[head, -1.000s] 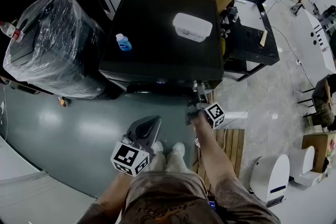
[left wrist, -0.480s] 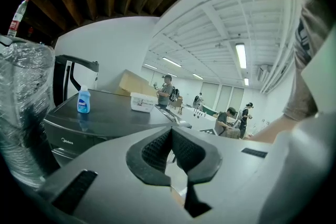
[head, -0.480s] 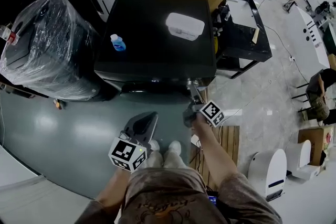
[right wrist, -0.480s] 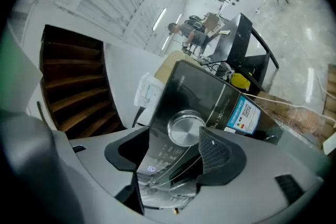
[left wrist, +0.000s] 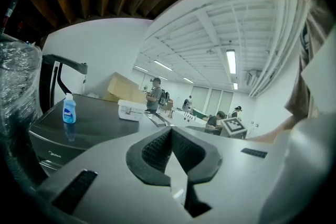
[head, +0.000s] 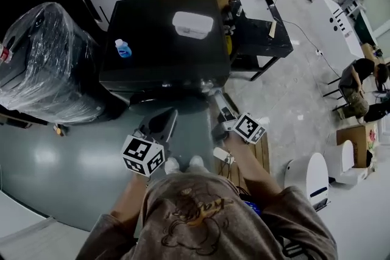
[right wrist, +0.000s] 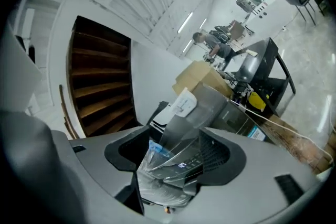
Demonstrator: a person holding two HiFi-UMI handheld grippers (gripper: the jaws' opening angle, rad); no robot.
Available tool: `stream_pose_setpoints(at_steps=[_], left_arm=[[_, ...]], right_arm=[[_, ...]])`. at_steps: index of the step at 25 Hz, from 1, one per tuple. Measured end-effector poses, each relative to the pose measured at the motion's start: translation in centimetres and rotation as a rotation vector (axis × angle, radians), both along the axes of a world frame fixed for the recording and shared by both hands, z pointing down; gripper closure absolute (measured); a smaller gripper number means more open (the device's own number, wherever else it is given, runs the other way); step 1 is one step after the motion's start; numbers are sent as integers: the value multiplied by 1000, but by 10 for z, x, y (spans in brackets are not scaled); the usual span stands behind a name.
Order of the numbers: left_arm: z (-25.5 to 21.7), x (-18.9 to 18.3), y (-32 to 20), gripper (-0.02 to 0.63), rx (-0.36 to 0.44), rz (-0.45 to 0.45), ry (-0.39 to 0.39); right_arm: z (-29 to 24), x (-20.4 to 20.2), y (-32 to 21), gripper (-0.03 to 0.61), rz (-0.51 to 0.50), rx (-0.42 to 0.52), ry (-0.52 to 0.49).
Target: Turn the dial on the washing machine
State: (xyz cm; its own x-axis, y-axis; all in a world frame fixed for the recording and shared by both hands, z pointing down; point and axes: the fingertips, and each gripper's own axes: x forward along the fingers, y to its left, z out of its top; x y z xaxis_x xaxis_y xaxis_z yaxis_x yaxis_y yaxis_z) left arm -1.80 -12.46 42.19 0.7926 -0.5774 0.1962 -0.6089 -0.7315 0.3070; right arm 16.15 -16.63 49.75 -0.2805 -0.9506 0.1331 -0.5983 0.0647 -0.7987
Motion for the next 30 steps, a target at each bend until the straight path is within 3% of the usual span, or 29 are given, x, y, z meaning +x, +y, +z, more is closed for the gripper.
stream_pose_setpoints(at_steps=[6, 11, 21, 28, 30], left_arm=[[-13, 5, 10, 621, -13, 77, 12], [-20, 3, 18, 621, -30, 105, 30], [-24, 12, 28, 621, 19, 124, 11], [-24, 14, 40, 621, 97, 133, 32], [-20, 13, 43, 621, 102, 135, 44]], right_arm=[[-53, -8, 39, 314, -63, 73, 183], [-86, -30, 67, 314, -262, 156, 488], [-115, -80, 121, 318, -467, 285, 553], [-102, -99, 129, 571, -527, 356, 738], [-95, -99, 129, 577, -520, 355, 754]])
